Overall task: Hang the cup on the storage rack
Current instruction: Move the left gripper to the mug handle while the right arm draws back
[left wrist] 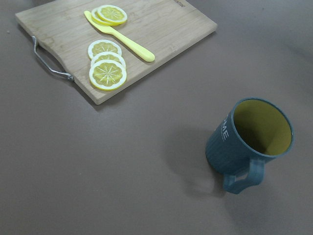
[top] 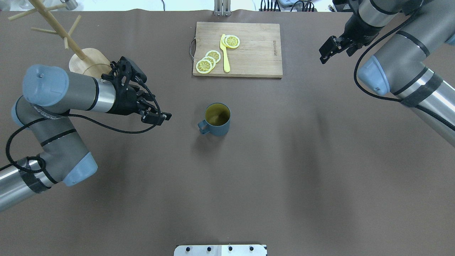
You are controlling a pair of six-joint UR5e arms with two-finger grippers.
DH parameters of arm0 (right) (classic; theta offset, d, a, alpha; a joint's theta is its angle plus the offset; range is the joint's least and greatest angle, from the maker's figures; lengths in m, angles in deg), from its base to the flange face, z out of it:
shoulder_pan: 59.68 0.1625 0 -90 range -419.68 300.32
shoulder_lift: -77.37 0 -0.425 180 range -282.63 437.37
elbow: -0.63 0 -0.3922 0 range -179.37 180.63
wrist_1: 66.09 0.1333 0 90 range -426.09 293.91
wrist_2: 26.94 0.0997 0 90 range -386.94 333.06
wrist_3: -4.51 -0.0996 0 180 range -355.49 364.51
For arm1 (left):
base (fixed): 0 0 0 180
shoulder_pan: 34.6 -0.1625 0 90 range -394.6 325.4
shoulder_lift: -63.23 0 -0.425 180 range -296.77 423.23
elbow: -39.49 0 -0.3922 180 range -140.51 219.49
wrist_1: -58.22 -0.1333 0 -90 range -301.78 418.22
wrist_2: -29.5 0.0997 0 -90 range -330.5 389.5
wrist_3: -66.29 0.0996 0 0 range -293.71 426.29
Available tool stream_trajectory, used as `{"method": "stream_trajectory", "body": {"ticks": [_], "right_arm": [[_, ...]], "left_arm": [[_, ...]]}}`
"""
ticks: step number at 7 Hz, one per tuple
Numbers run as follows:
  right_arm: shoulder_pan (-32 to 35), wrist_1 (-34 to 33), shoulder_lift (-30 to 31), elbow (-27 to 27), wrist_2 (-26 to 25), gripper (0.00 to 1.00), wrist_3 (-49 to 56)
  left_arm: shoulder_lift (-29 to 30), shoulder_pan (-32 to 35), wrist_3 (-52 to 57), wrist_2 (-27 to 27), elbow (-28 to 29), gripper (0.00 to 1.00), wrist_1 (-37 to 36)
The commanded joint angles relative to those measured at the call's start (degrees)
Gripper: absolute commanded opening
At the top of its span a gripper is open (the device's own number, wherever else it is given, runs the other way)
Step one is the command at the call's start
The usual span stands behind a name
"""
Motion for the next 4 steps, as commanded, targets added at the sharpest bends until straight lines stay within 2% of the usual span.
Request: {"method": "stream_trajectory", "body": {"ticks": [1,2,3,4], "right_arm": [[1.64,-1.16,0.49,-0.21,0.47,0.99,0.19],[2.0,-1.17,0.59,-0.29,0.47,0.99,0.37],[2.7,-1.17,0.67,-0.56,0.56,0.99,1.68],[2.97,-1.25,0.76,-0.56,1.17,0.99,2.21]], "left_arm": [[0.91,-4.37,-0.32,4.3,1.23,0.97,3.47],[0.83,-5.0,-0.32,4.48,0.96,0.97,4.35],[0.04,-6.13,-0.32,5.09,2.01,0.97,8.88],[0.56,-8.58,-0.32,8.49,3.15,0.97,9.97]]}}
